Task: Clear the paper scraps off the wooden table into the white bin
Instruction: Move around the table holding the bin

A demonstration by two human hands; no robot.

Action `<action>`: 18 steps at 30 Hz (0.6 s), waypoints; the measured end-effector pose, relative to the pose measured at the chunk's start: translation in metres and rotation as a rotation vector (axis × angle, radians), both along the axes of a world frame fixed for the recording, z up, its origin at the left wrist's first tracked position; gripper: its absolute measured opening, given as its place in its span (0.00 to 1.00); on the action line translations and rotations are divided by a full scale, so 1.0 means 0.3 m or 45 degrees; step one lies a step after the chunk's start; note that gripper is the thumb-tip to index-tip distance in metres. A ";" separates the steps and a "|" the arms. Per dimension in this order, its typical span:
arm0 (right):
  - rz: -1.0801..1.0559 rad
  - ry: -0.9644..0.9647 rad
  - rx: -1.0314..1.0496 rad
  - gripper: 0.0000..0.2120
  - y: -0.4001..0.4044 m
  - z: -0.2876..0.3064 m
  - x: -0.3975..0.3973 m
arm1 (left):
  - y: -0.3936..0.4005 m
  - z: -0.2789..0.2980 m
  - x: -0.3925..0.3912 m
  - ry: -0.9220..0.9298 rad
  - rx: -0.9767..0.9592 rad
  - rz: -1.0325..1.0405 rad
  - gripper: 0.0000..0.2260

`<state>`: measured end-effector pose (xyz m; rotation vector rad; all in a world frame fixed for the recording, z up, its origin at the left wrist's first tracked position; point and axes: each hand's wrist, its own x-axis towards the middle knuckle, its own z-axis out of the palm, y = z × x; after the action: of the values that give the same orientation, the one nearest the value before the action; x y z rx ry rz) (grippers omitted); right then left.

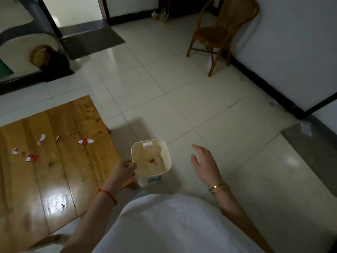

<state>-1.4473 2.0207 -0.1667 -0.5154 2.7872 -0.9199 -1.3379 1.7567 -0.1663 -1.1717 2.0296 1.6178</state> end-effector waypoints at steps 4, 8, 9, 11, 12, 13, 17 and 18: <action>0.064 -0.034 0.010 0.19 0.029 -0.015 -0.167 | 0.054 0.005 -0.136 0.021 0.005 0.112 0.16; 0.134 -0.057 0.003 0.19 0.000 -0.032 -0.330 | 0.051 -0.005 -0.262 0.000 -0.011 0.136 0.16; 0.147 -0.057 -0.001 0.18 -0.012 -0.037 -0.372 | 0.044 -0.012 -0.298 -0.008 -0.017 0.146 0.16; 0.174 -0.055 -0.010 0.18 -0.045 -0.048 -0.461 | 0.021 -0.028 -0.374 -0.021 -0.035 0.166 0.17; 0.186 -0.055 -0.011 0.19 -0.066 -0.053 -0.510 | 0.007 -0.036 -0.416 -0.024 -0.042 0.177 0.17; 0.198 -0.054 -0.009 0.19 -0.089 -0.058 -0.561 | -0.009 -0.045 -0.460 -0.029 -0.043 0.187 0.17; 0.294 -0.044 0.010 0.18 -0.213 -0.064 -0.788 | -0.095 -0.068 -0.644 -0.026 -0.066 0.260 0.17; 0.328 -0.046 0.017 0.18 -0.255 -0.061 -0.849 | -0.122 -0.066 -0.690 -0.019 -0.065 0.292 0.17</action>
<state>-1.7020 1.9444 -0.1850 -0.8233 2.6121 -0.8441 -1.5448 1.7202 -0.1861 -1.4774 1.9991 1.6600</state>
